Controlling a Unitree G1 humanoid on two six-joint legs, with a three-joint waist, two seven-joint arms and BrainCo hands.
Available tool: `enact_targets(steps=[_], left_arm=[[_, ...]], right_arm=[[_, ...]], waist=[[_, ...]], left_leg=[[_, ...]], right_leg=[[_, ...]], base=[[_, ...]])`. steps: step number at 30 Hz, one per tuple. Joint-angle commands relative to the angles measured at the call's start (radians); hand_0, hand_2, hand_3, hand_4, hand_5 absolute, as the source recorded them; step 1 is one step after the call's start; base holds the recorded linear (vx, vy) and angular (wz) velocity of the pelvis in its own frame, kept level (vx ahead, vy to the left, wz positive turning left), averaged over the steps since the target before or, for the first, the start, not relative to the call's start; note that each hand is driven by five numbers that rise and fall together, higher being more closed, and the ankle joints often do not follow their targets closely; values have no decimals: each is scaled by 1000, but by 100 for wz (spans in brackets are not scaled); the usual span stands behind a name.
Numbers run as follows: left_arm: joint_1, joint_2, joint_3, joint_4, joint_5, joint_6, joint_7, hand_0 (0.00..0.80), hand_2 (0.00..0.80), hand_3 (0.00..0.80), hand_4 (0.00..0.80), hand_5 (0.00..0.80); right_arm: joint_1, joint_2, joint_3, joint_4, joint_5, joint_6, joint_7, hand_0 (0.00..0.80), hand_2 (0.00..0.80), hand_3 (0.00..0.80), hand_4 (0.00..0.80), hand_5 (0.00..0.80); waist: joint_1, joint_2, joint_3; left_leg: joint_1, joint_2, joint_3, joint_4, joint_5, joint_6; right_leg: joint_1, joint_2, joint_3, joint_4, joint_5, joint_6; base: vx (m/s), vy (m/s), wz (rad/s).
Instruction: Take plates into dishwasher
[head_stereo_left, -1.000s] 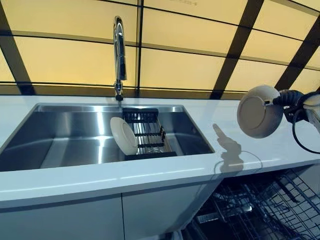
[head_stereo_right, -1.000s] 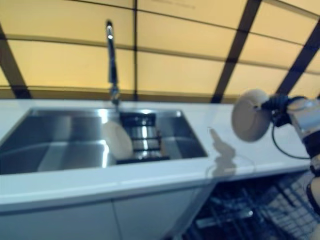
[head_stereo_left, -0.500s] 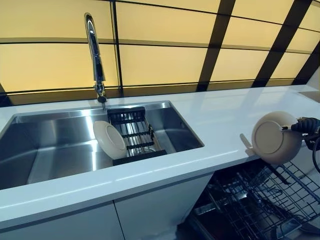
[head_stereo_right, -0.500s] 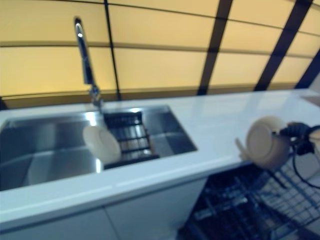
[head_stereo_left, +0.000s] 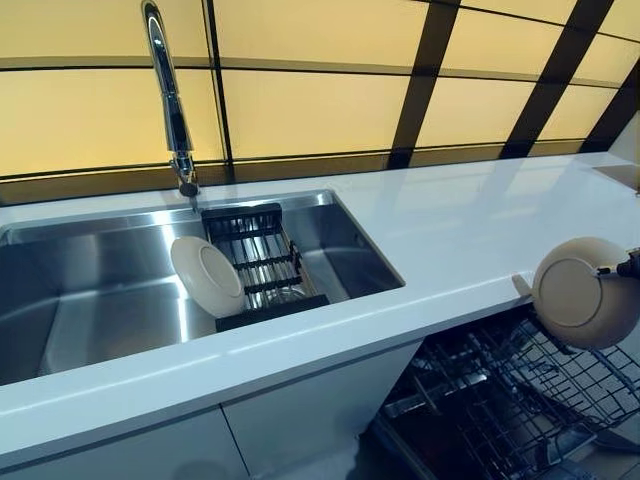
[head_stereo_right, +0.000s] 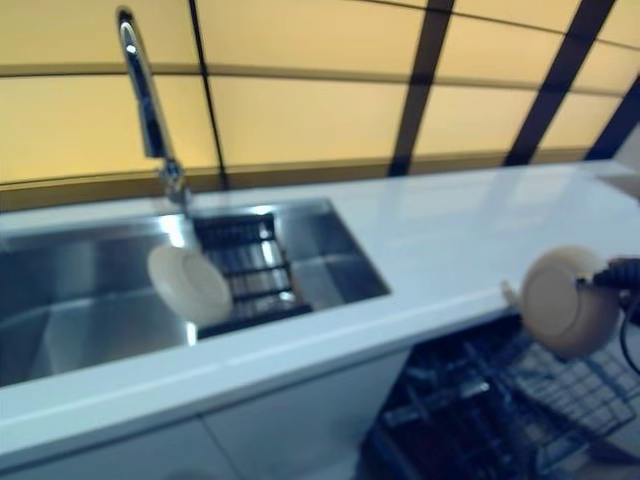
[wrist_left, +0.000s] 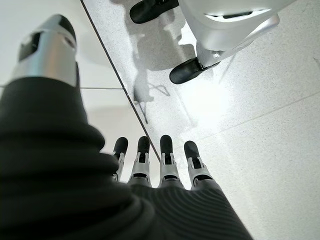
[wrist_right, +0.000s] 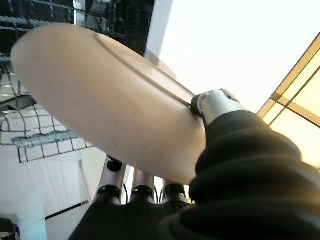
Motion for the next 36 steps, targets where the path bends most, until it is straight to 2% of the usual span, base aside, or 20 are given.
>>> enact_targets(steps=[1,17,22,29,36], left_arm=[[-16,44,25,26,63,-16,-3,0,0,0,0,0],[-28,41,57,40,80,-16,-3,0,0,0,0,0],[-33,39,60,46,76,-19,-6,0,0,0,0,0],[-41,22,60,50,63,-27,1,0,0,0,0,0],[-54,20,60,42,53,-30,7,0,0,0,0,0]], right_arm=[[18,-35,-52,-27,-64,-42,41,800,800,800,800,800],[225,66,-134,-184,-151,-25,156,800,800,800,800,800],[262,93,-148,-224,-142,-32,132,800,800,800,800,800],[343,213,-140,-349,-176,-17,57,800,800,800,800,800],[356,286,-115,-371,-235,-22,11,800,800,800,800,800]], waist=[[5,-36,-14],[-17,-23,-10],[-21,-20,-9],[-29,-7,1],[-26,7,12]], left_leg=[[3,12,-33,3,-23,2],[2,19,-18,3,-19,-4],[1,18,-15,3,-18,-5],[1,21,-5,3,-19,-3],[-4,17,-9,3,-19,-2]], right_leg=[[31,-13,3,21,1,81],[33,-14,9,19,-4,79],[32,-13,10,19,-4,80],[28,-14,16,19,-6,80],[26,-20,12,19,-8,79]], base=[[-1,-13,-10],[0,-1,0],[0,0,0],[0,0,0],[0,0,0]])
